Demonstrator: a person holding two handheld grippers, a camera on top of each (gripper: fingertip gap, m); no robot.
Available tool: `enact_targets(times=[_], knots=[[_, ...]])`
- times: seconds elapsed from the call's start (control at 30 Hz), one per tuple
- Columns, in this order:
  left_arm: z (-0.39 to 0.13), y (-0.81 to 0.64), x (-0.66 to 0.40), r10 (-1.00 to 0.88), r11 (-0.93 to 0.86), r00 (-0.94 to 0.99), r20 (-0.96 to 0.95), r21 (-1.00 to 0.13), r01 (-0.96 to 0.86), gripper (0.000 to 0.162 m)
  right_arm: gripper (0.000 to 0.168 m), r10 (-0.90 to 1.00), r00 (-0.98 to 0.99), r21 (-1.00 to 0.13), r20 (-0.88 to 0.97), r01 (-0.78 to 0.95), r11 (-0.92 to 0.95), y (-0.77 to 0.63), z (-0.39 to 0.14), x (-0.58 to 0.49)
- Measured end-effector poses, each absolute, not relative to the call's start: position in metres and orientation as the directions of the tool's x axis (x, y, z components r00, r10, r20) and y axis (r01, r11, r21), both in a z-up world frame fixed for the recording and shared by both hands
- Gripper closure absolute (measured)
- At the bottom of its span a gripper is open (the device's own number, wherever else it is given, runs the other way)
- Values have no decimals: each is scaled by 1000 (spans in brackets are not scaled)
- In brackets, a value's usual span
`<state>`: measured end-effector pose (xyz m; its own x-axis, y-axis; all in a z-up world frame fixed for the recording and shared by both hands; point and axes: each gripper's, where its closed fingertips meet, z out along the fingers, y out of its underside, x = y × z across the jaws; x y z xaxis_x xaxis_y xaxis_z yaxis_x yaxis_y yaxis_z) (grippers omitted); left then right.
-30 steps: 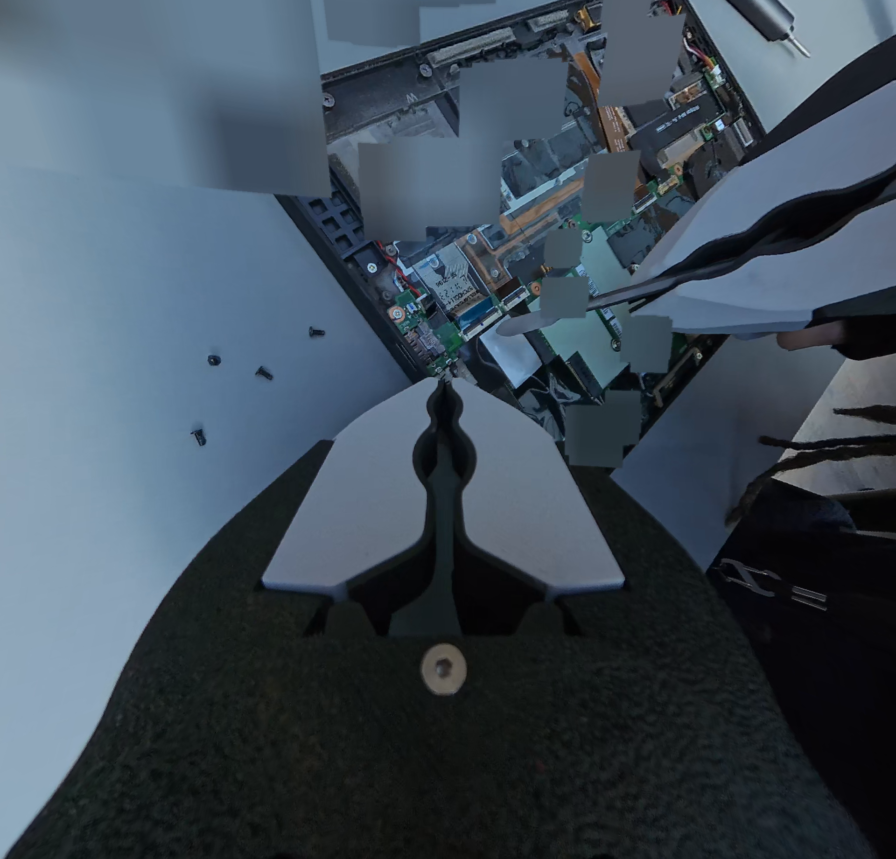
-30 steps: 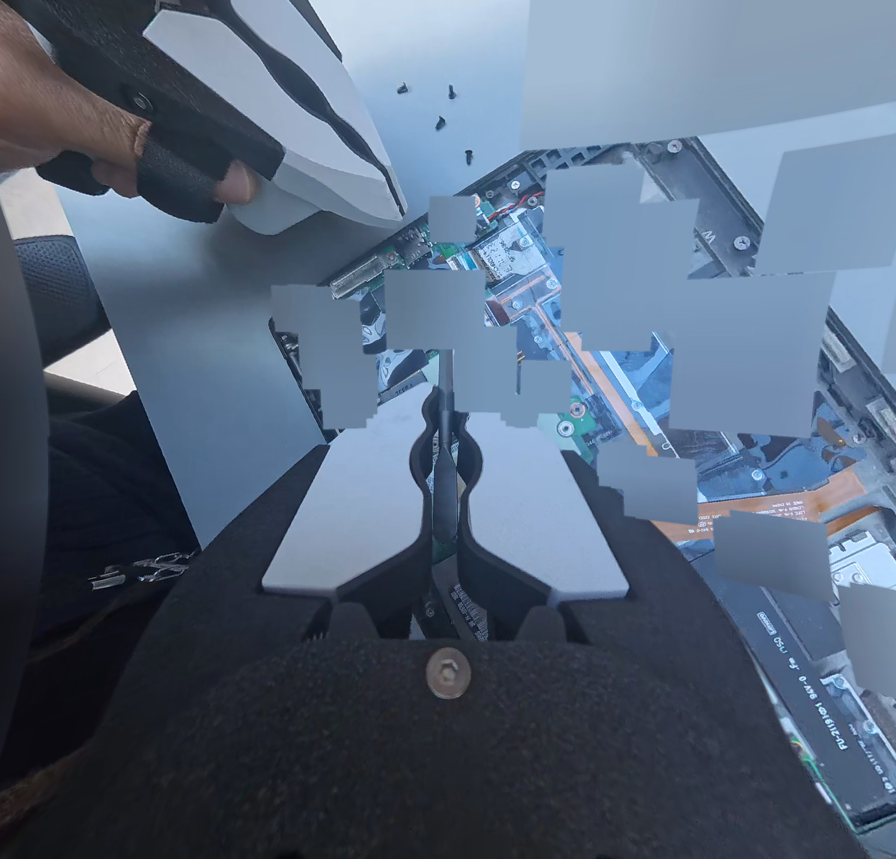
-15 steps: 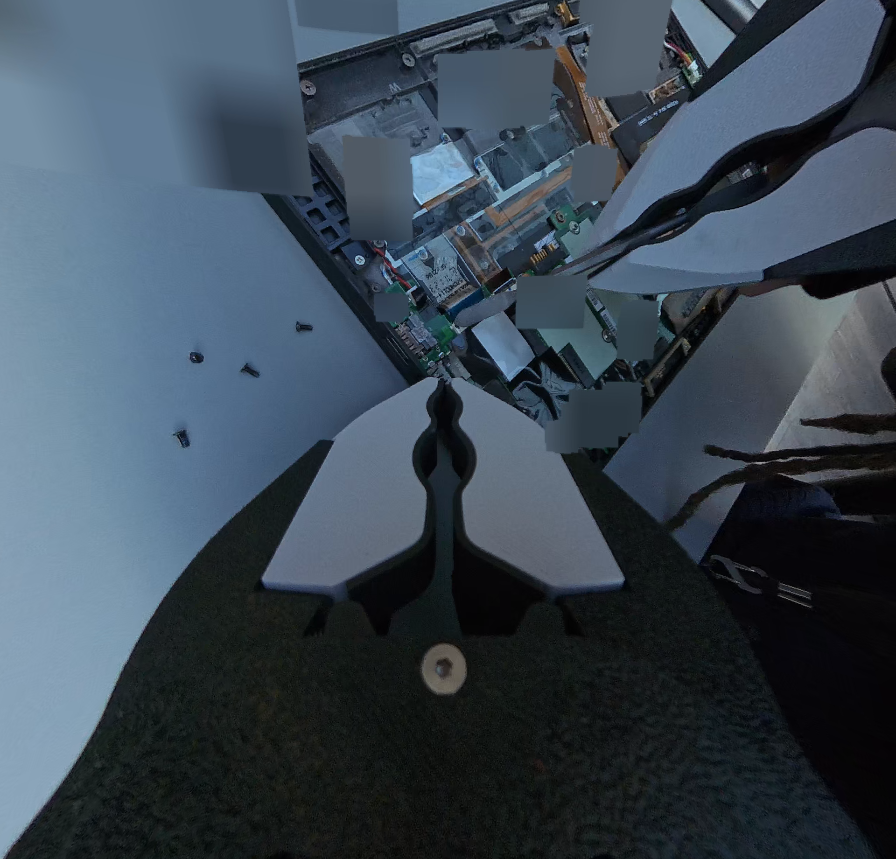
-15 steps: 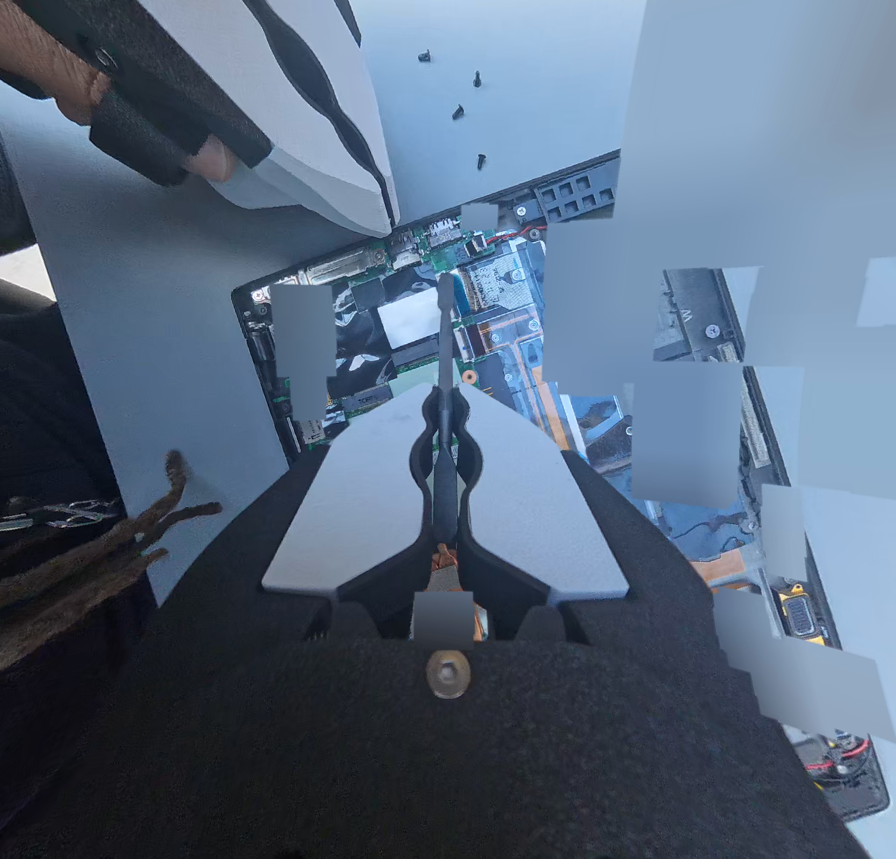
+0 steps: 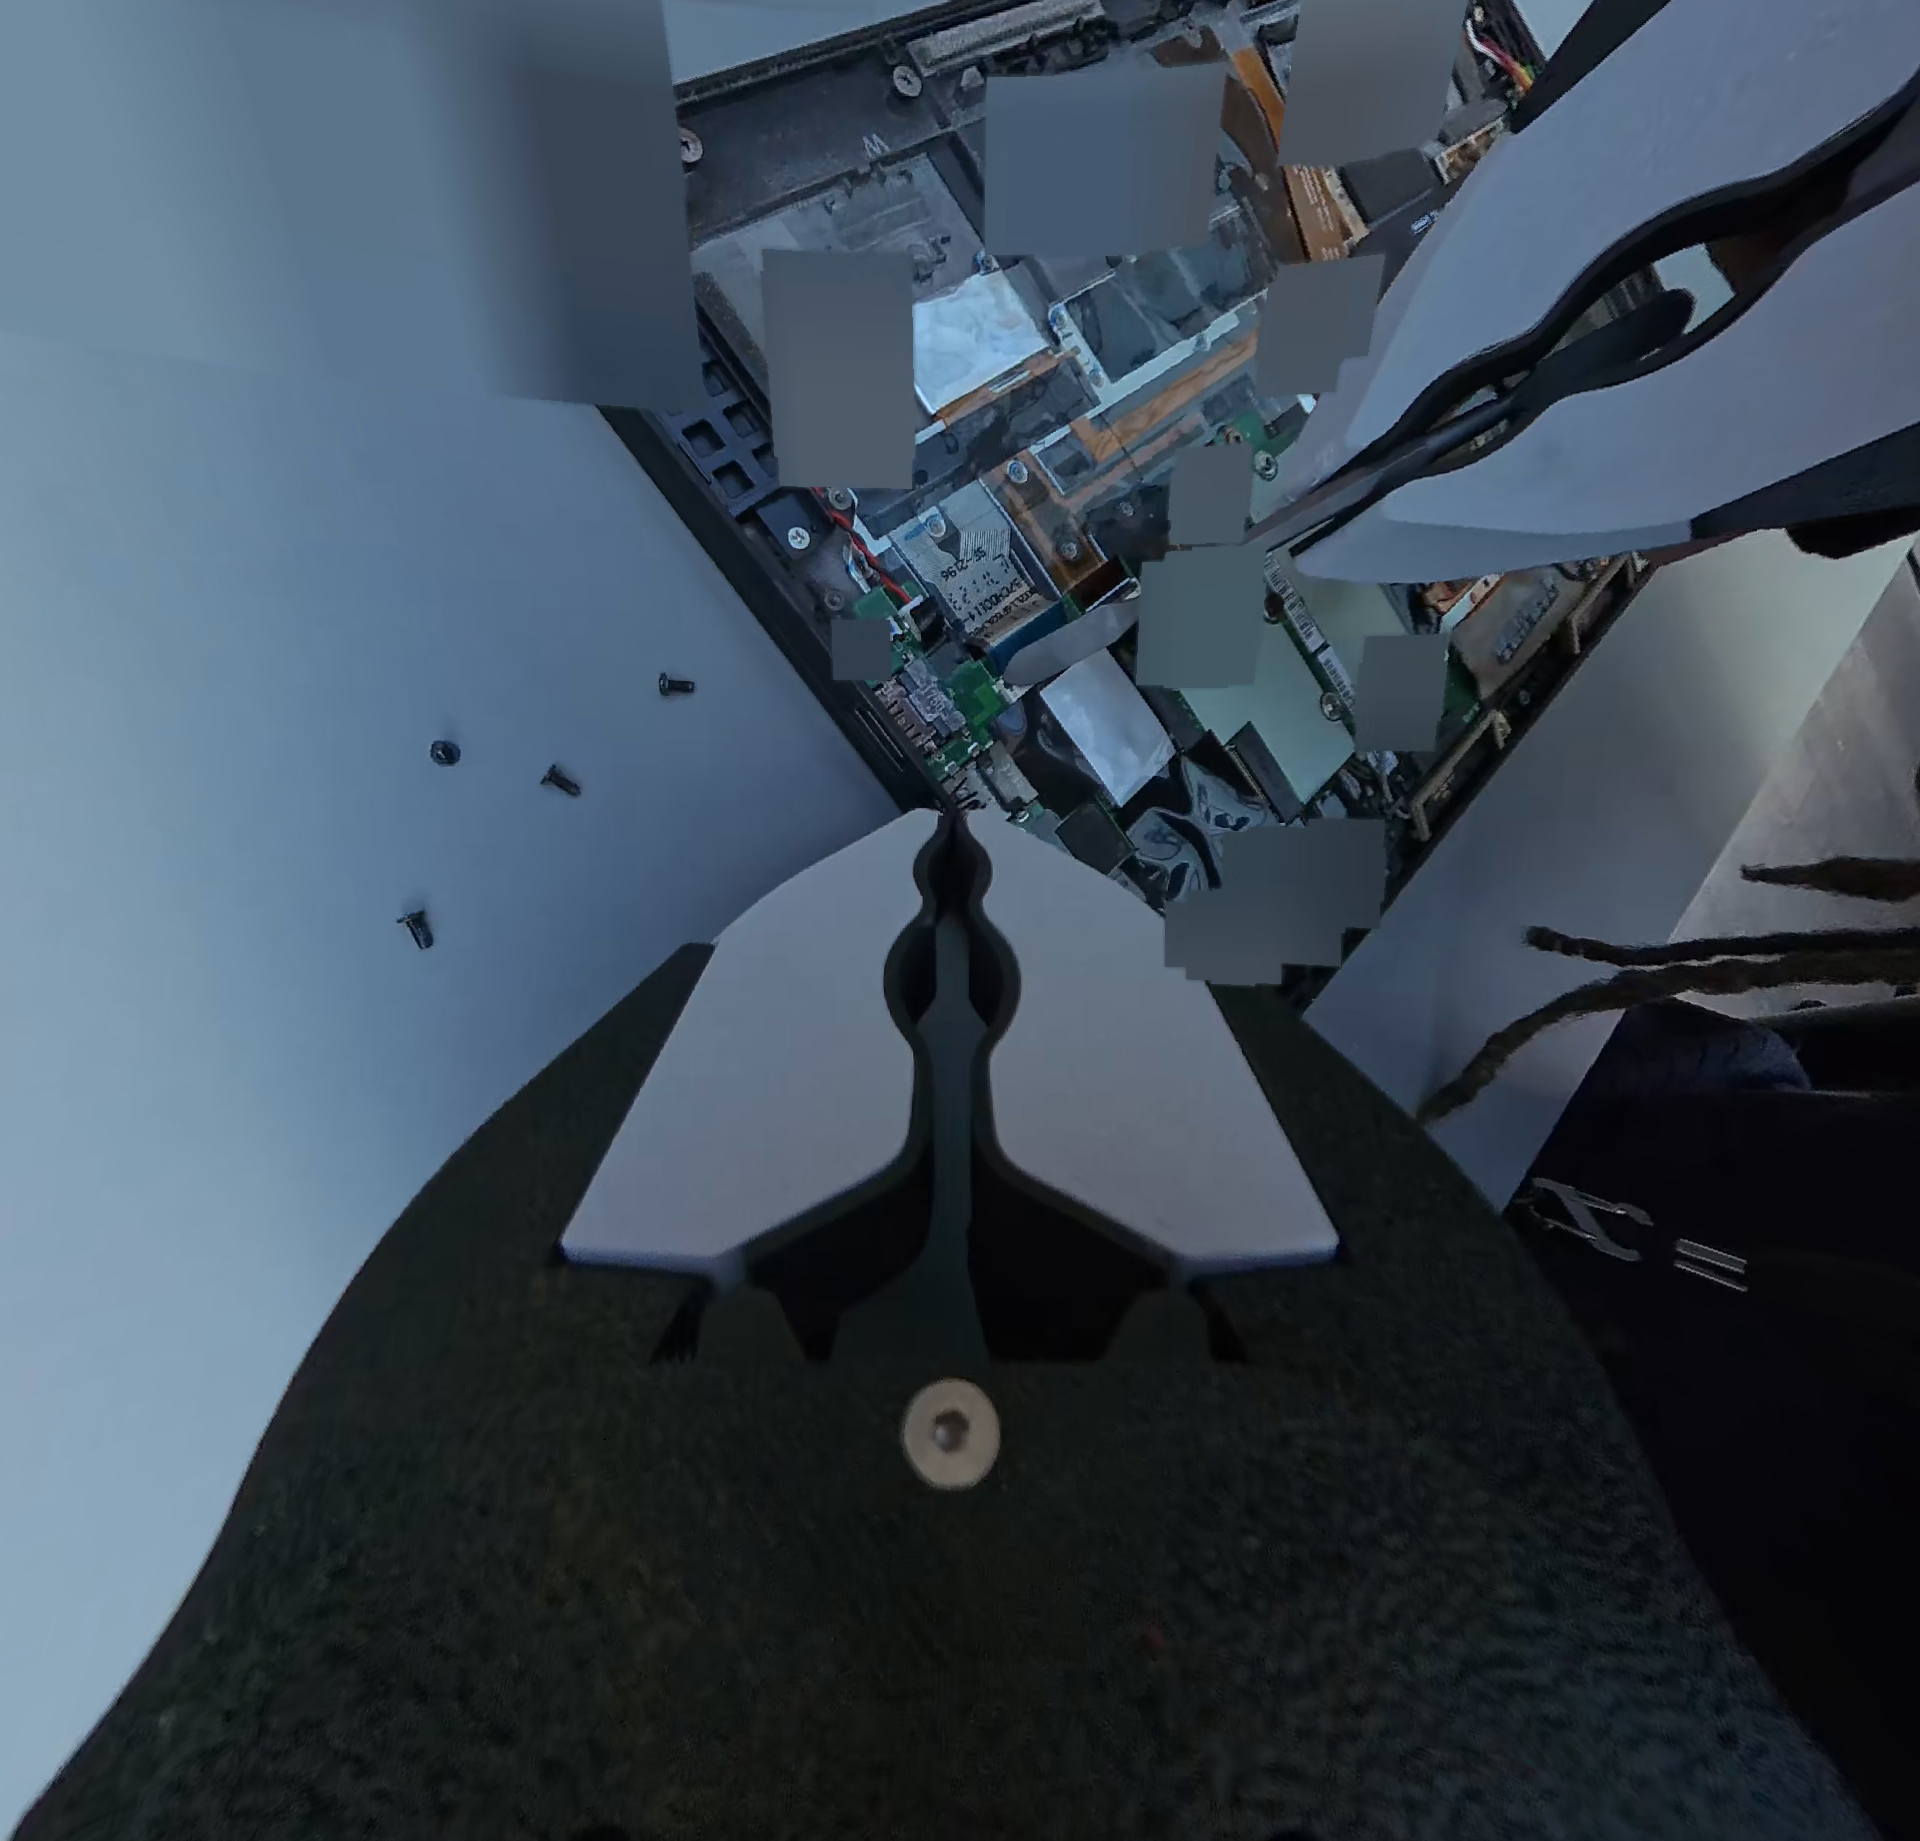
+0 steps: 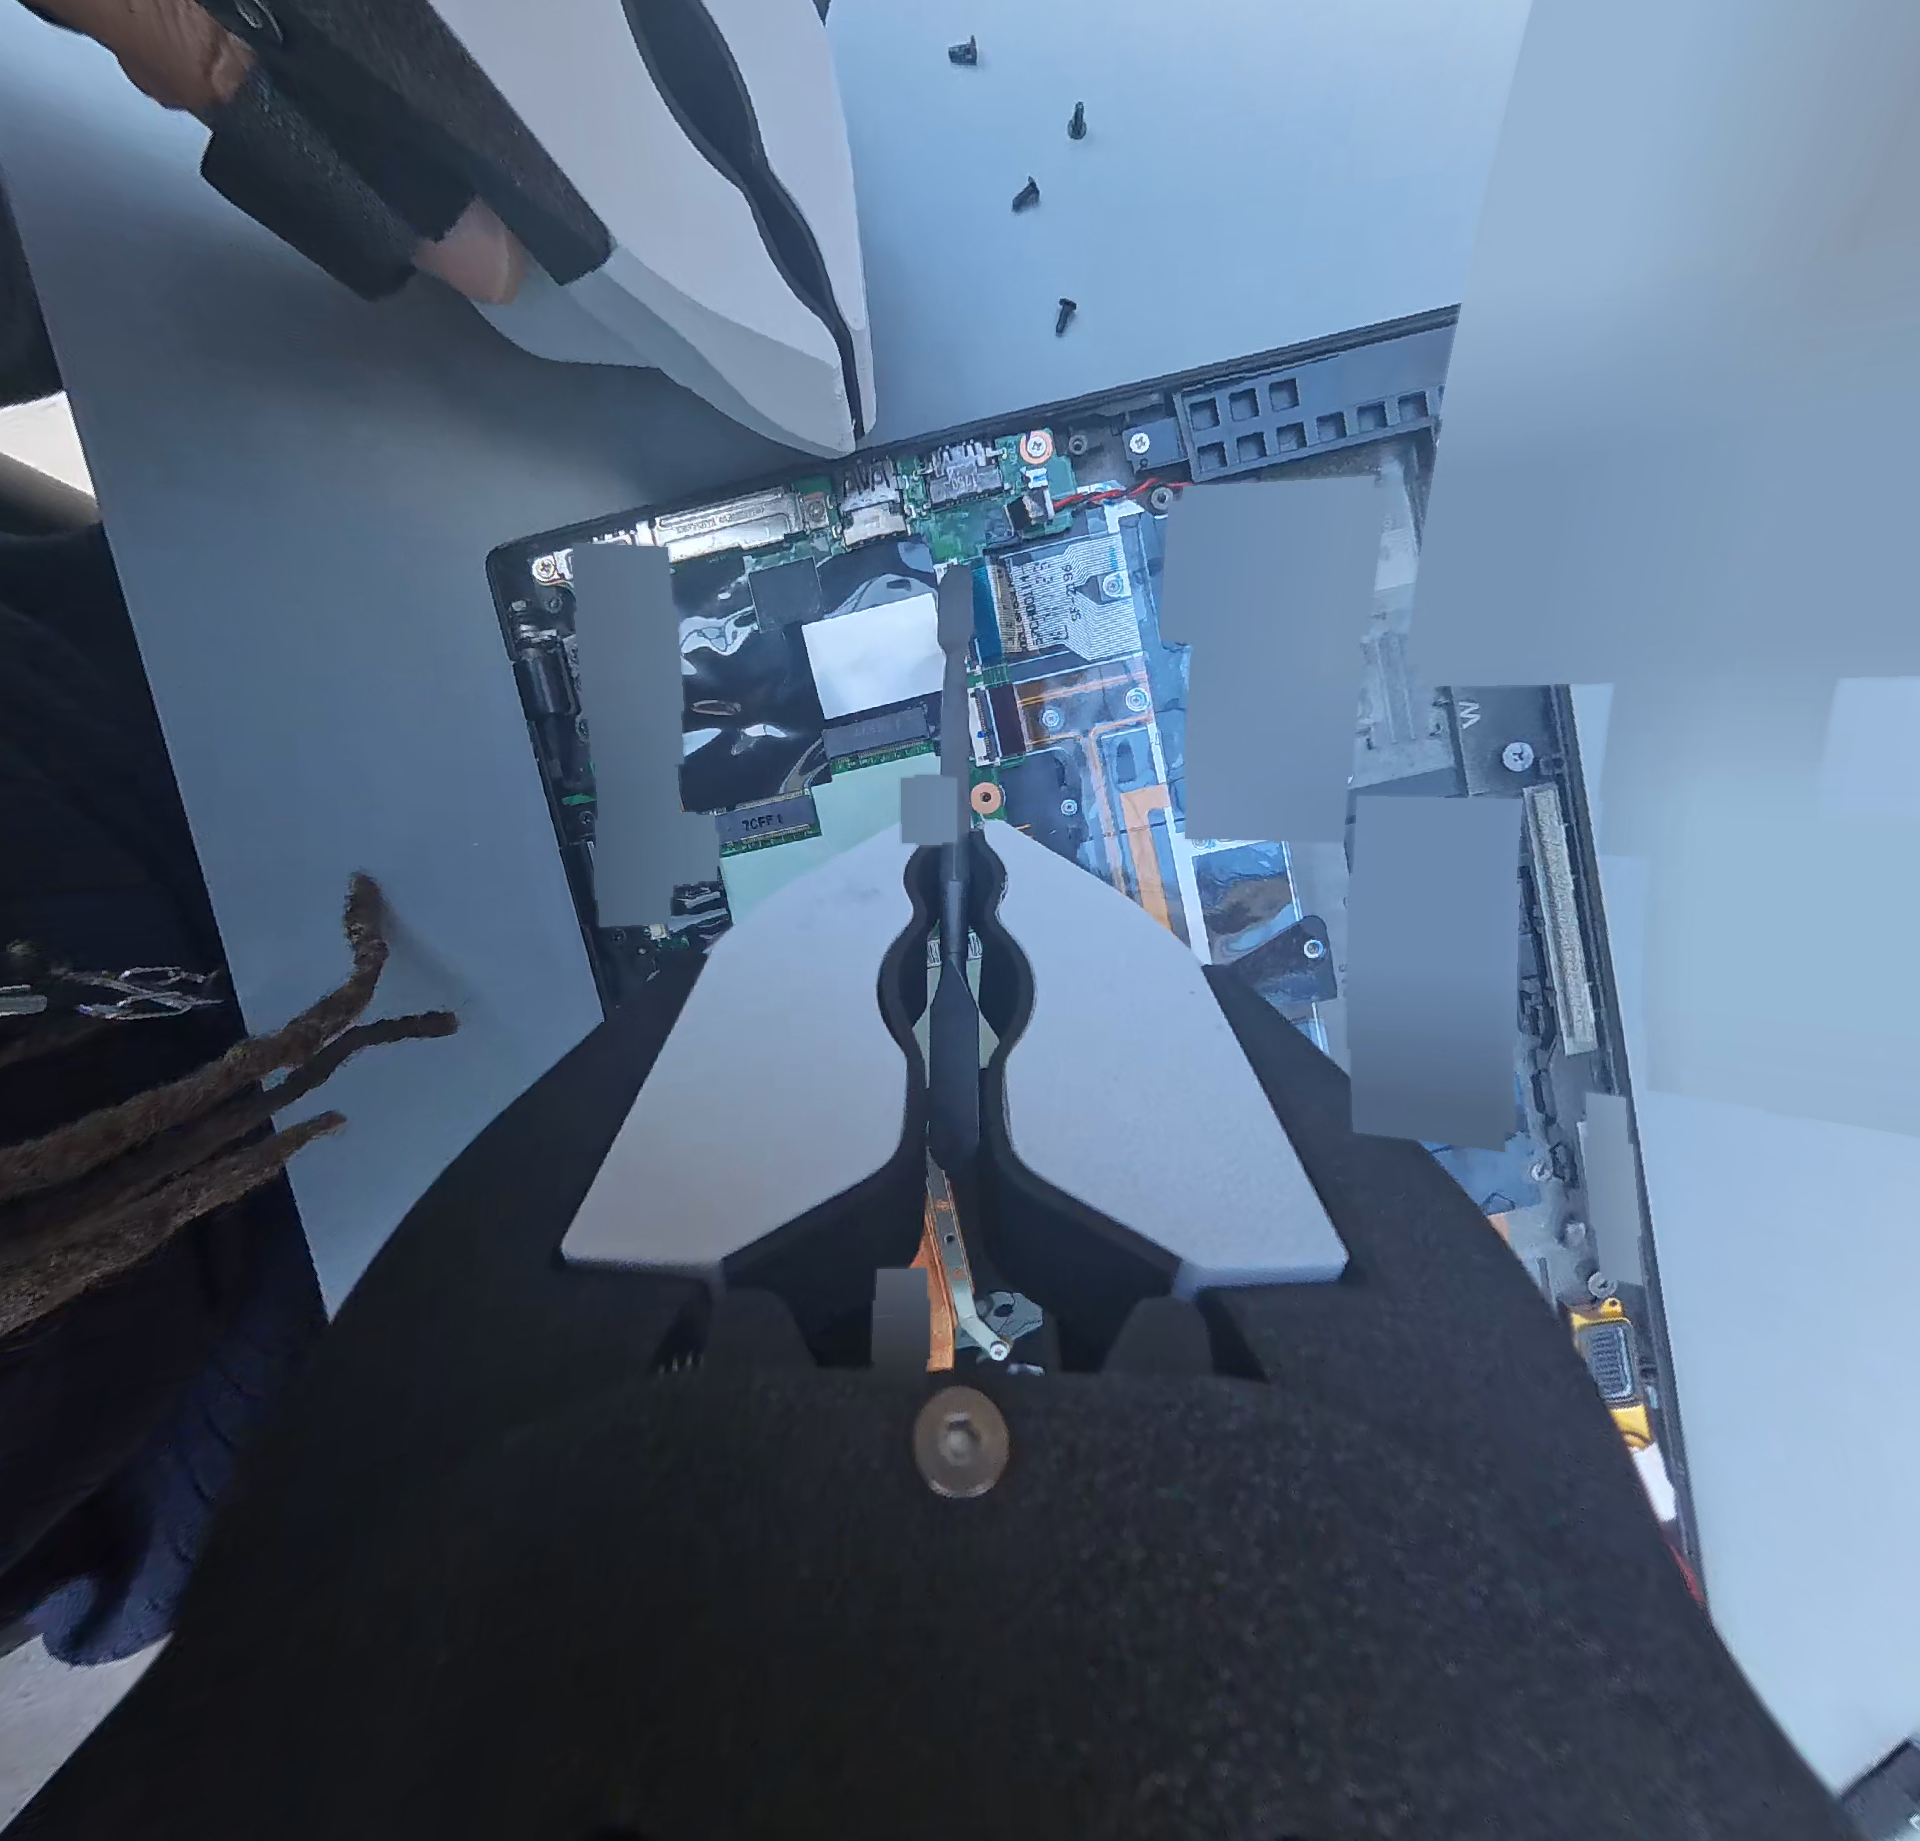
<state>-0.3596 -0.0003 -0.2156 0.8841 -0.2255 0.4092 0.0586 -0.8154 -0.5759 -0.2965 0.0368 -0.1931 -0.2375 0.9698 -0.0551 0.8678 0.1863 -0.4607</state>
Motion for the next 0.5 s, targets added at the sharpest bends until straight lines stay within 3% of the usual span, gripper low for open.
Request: enact_targets(times=[0.5], knots=[[-220, -1, -362, -234, -838, 899, 371, -546, 7, 162, 165, 950, -295, -451, -100, 865, 222, 40, -192, -299]])
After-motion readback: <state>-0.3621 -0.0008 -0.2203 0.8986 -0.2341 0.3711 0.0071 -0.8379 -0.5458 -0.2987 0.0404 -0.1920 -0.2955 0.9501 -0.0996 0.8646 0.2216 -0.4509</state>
